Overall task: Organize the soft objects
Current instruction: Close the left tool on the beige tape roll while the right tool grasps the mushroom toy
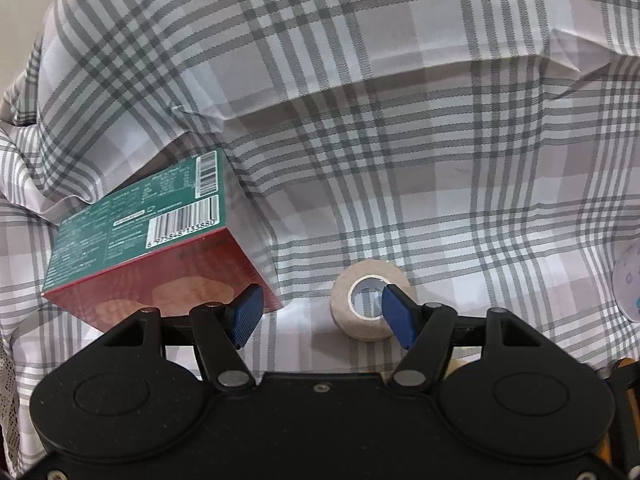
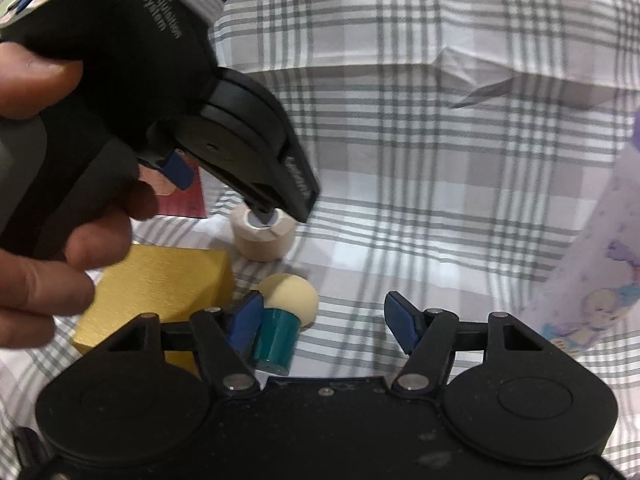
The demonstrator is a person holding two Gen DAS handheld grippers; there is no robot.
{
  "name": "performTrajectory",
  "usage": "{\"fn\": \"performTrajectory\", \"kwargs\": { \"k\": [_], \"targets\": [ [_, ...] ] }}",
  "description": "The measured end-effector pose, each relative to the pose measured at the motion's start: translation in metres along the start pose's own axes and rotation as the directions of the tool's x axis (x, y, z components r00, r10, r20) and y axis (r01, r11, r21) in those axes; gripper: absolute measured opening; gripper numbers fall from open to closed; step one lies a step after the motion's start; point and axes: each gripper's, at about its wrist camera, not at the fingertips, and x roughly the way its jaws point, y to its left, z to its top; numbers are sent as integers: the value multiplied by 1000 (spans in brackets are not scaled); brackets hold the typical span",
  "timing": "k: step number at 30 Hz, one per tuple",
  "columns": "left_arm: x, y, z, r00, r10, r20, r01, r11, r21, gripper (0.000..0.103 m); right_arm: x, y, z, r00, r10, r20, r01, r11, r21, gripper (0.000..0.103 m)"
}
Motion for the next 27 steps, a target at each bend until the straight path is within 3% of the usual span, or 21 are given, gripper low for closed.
{"fn": "performTrajectory", "kwargs": {
  "k": [9, 15, 18, 20, 27],
  "targets": [
    [12, -2, 4, 999, -37, -28, 37, 999, -17, 64, 13, 7, 3, 996, 80, -48, -79, 996, 29, 49],
    [13, -7, 7, 999, -44, -26, 44, 999, 0, 63, 12, 6, 2, 988, 145, -58, -141, 988, 65, 31],
    [8, -7, 8, 999, -49, -22, 49, 999, -4, 63, 10, 6, 2, 986, 160, -54, -157, 986, 55, 30],
    [8, -6, 7, 998, -49, -25, 49, 999, -5, 65, 8, 5, 1, 988, 148, -51, -145, 988, 53, 30],
    [10, -17, 4, 998, -61, -24, 61, 998, 24, 65, -7, -20, 3, 1000, -11, -14, 12, 998, 55, 30]
  ]
}}
